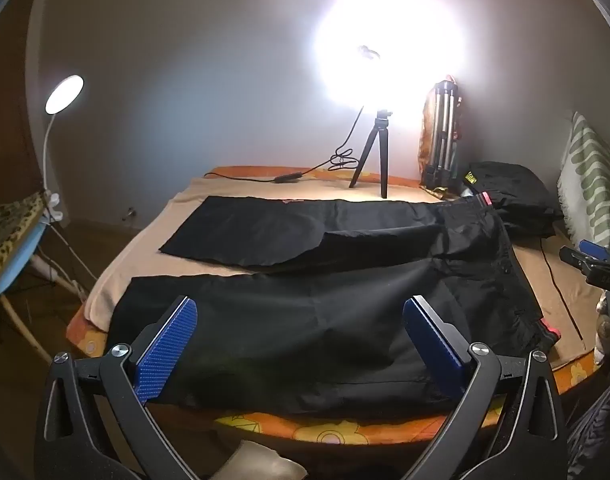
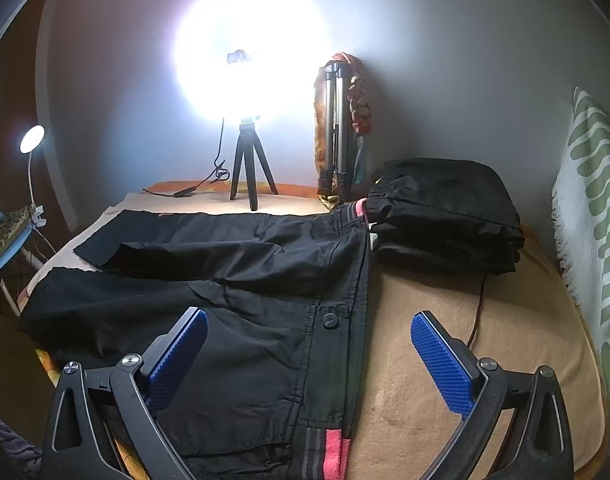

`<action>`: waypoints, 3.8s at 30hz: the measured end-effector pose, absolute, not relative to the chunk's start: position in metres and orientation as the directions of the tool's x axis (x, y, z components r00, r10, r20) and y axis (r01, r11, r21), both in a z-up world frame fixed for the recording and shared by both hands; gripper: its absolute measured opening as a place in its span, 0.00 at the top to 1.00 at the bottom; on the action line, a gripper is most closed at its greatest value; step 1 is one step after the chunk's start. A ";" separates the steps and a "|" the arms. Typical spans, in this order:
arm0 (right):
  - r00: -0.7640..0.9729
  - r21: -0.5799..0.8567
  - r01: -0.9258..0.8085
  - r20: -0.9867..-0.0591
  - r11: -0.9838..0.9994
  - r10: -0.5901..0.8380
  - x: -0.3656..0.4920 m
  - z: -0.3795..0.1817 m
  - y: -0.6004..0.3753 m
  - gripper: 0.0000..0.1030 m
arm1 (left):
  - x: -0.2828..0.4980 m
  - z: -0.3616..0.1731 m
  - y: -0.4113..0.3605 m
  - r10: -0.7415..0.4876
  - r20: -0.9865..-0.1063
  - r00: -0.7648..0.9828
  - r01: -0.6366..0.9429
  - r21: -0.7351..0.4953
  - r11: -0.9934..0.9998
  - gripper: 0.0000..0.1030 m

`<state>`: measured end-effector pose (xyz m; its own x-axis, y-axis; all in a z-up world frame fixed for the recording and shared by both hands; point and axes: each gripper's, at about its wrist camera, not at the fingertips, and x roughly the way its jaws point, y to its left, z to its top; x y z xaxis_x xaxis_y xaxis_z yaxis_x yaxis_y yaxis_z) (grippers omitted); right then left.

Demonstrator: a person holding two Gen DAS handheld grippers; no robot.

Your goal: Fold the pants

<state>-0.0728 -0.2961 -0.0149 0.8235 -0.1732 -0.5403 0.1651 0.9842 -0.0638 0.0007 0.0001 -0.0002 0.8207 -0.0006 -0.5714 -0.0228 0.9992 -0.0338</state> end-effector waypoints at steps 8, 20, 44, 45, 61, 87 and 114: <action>0.819 -0.072 0.153 -0.548 0.986 -0.167 -0.071 -0.011 -0.298 0.00 | 0.003 0.005 0.020 -0.022 -0.586 0.810 -0.016 -0.059 0.998 0.00; 0.815 -0.075 0.147 -0.555 0.986 -0.164 -0.067 -0.018 -0.294 0.00 | 0.005 0.000 0.008 -0.008 -0.577 0.817 -0.019 -0.042 0.999 0.00; 0.813 -0.073 0.146 -0.559 0.987 -0.162 -0.067 -0.019 -0.294 0.00 | 0.003 0.000 0.003 -0.007 -0.572 0.820 -0.018 -0.038 0.999 0.00; 0.813 -0.072 0.145 -0.560 0.987 -0.160 -0.067 -0.019 -0.294 0.00 | 0.003 0.000 0.004 -0.007 -0.573 0.820 -0.017 -0.038 0.999 0.00; 0.814 -0.070 0.143 -0.559 0.987 -0.157 -0.067 -0.019 -0.293 0.00 | 0.003 0.000 0.002 -0.006 -0.571 0.821 -0.017 -0.035 0.999 0.00; 0.814 -0.070 0.140 -0.560 0.988 -0.155 -0.068 -0.020 -0.290 0.00 | 0.003 -0.001 -0.001 -0.002 -0.570 0.821 -0.018 -0.031 0.999 0.00; 0.810 -0.248 -0.151 -0.586 0.957 -0.024 -0.103 -0.052 -0.255 0.04 | 0.007 -0.039 0.048 0.032 -0.662 0.749 -0.056 -0.015 0.998 0.15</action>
